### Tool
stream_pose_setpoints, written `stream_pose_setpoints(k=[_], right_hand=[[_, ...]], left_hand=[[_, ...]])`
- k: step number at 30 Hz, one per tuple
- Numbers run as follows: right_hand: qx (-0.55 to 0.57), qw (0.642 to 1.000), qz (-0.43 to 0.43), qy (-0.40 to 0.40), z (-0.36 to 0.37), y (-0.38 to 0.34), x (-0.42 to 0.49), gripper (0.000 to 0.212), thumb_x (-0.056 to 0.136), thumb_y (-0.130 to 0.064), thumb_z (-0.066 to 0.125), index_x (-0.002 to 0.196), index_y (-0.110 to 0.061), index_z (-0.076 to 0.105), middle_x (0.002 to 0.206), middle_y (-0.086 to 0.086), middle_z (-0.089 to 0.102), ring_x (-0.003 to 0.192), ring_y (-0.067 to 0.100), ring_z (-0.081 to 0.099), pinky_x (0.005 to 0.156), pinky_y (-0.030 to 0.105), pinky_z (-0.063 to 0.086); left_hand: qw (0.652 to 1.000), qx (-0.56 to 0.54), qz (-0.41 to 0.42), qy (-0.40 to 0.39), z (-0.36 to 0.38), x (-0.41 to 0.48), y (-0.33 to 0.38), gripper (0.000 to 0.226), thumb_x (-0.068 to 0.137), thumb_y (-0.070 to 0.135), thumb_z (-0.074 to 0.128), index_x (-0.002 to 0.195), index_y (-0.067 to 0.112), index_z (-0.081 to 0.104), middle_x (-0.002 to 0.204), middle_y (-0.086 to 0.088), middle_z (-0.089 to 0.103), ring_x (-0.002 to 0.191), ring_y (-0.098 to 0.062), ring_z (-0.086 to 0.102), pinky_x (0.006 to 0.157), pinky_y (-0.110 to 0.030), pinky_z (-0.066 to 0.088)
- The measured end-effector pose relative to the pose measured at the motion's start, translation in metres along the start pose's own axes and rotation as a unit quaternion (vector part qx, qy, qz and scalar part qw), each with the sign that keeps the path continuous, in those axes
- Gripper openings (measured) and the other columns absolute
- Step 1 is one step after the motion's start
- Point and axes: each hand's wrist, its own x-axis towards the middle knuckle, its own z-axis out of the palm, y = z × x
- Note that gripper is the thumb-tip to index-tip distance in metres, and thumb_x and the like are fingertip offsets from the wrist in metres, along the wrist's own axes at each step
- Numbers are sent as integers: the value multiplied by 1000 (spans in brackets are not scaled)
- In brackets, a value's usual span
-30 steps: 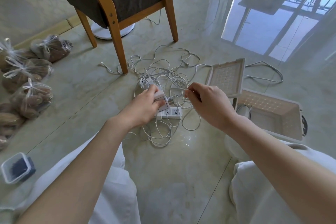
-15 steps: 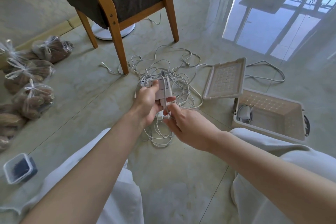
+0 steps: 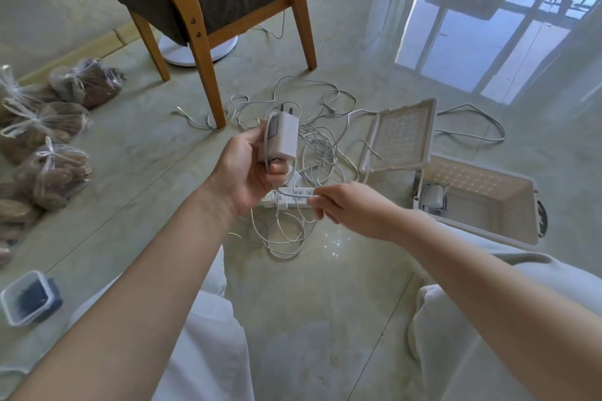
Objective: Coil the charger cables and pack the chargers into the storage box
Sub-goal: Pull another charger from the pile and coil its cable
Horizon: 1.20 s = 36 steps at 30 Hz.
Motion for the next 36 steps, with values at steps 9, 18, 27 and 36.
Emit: stream_pose_setpoints(k=[9,18,27,36], right_hand=[[-70,998,8,9,-16,13,1,33,96,-39,38,75,-19,53,72,-3,55,70,19,49,63,30,32],[-77,989,25,127,-20,20,7,37,98,-42,37,77,-15,53,70,0,57,66,24,51,62,31,38],[7,991,-14,136,-6,-16,5,28,99,-31,36,111,-19,58,68,-12,52,69,21,57,69,34,47],[-11,995,-89,52,19,-36,-12,34,99,-17,31,133,-16,37,100,1,62,87,25,59,76,37,45]], left_hand=[[888,452,-42,-67,-1,-17,-9,31,96,40,42,86,12,52,60,-7,47,36,-11,33,35,-15,20],[761,644,39,67,-26,-13,-8,31,91,41,56,91,11,48,76,-6,61,47,-17,53,41,-24,42],[687,653,200,248,-25,6,-13,31,98,32,45,112,5,38,117,-21,55,102,-39,53,73,-33,34],[944,225,124,205,-1,19,-28,23,104,26,31,111,4,33,90,-18,58,63,-26,61,65,-40,57]])
